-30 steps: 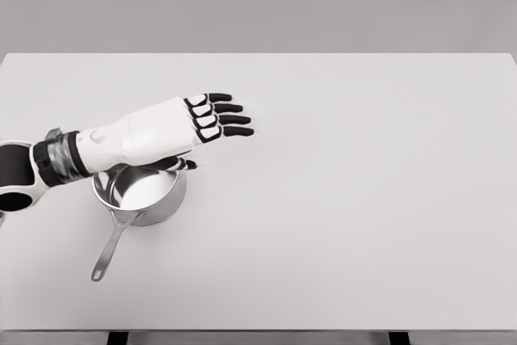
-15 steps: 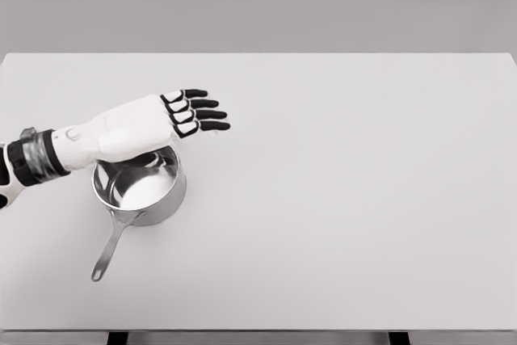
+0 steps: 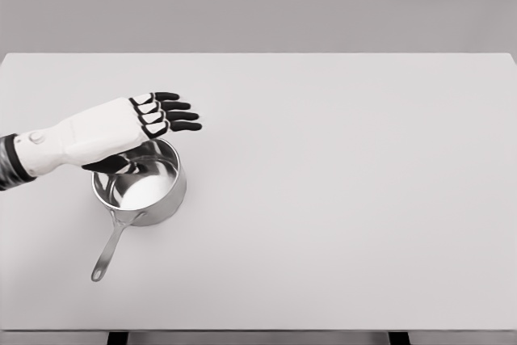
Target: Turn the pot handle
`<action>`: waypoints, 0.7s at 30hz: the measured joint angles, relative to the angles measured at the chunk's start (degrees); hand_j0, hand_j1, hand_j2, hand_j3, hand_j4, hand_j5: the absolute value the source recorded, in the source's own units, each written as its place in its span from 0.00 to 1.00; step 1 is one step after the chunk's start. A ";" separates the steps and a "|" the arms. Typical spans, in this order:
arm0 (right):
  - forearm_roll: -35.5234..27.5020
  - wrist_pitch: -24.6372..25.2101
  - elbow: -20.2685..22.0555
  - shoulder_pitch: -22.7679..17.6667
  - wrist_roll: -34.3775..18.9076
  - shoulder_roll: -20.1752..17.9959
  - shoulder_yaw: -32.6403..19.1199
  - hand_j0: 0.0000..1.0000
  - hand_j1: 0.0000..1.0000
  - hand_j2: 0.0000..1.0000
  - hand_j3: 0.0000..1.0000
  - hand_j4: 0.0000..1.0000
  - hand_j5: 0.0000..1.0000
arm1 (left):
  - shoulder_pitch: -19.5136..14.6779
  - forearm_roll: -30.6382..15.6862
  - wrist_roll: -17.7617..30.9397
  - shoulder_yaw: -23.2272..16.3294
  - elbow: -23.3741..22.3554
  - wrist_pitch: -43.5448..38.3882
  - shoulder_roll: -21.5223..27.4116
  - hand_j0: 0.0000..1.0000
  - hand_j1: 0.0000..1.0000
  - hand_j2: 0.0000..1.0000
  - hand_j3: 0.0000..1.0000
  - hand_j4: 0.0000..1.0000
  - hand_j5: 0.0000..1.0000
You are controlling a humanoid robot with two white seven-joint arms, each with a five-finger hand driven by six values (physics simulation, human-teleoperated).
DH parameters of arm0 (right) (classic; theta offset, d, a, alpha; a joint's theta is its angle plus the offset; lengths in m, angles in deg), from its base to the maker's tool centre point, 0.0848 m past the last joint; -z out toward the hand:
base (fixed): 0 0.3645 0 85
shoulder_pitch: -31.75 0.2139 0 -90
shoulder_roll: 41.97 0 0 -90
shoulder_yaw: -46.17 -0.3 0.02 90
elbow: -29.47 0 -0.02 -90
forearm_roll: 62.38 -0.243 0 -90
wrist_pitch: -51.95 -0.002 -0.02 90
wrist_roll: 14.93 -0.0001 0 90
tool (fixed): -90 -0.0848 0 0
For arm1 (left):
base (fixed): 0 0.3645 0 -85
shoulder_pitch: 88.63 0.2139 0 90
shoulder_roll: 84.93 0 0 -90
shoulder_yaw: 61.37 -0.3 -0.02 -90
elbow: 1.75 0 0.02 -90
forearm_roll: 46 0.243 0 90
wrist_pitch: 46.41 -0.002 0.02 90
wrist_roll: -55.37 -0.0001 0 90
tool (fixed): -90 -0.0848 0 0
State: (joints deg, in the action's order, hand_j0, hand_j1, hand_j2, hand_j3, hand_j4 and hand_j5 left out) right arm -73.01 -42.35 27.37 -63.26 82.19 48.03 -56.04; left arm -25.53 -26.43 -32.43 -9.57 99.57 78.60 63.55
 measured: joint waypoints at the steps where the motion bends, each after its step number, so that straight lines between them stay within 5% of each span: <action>1: 0.00 0.00 0.00 0.00 0.00 0.00 0.00 1.00 1.00 1.00 1.00 1.00 1.00 | 0.00 0.07 -0.02 0.00 0.03 0.00 0.18 1.00 1.00 1.00 1.00 1.00 1.00; 10: 0.00 0.00 0.00 0.00 0.00 0.00 0.00 1.00 1.00 1.00 1.00 1.00 1.00 | 4.83 0.21 -0.21 -0.47 0.32 0.00 0.00 1.00 1.00 1.00 1.00 1.00 1.00; 21: 0.01 0.00 0.00 0.00 0.00 0.00 0.00 1.00 1.00 1.00 1.00 1.00 1.00 | 5.01 0.05 -0.48 -0.70 0.51 0.00 -2.26 1.00 1.00 1.00 1.00 1.00 1.00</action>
State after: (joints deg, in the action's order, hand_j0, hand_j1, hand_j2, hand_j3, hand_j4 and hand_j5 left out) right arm -73.00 -42.35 27.37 -63.26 82.19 48.03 -56.04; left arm -20.52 -26.38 -32.91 -10.27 100.08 78.59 61.29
